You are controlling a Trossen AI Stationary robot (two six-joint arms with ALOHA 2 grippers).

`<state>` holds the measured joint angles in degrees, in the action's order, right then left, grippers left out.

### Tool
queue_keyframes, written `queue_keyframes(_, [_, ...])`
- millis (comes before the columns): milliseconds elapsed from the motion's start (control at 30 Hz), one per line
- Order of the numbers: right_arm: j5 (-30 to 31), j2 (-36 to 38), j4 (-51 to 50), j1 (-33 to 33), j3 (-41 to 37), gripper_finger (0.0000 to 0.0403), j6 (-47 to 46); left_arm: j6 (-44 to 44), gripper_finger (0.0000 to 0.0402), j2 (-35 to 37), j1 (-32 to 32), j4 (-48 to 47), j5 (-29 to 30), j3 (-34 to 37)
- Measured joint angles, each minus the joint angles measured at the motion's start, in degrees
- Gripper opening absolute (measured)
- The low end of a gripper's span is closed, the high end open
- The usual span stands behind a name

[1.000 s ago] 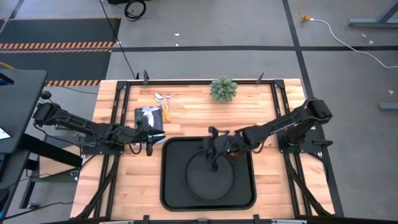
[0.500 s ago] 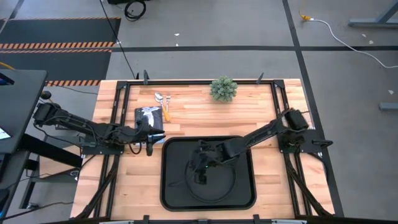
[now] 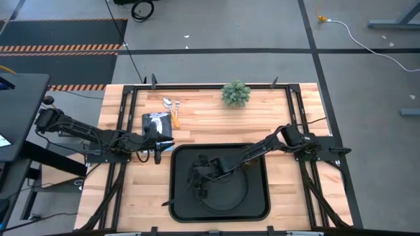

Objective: Pick and place plate/cup/fork/spoon on tray
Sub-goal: Put the black plate on the black tray to the bottom left of the orange glass

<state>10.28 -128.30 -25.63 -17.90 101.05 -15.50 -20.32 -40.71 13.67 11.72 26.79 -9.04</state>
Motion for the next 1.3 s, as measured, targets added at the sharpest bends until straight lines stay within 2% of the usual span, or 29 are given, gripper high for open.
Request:
queue_keyframes(233, [-1.5, -3.1, 0.2, 1.0, 1.8, 0.0121, 0.0, 0.0, 0.0117, 0.0, 0.0, 0.0, 0.0, 0.0])
queue_keyframes(900, [-2.4, -2.6, -5.2, -0.1, 1.9, 0.0121, -6.7, 0.1, 0.0117, 0.0, 0.0, 0.0, 0.0, 0.0])
queue_keyframes(1300, [-1.8, -2.6, -6.2, -1.0, 1.9, 0.0121, -7.0, 0.1, 0.0117, 0.0, 0.0, 0.0, 0.0, 0.0])
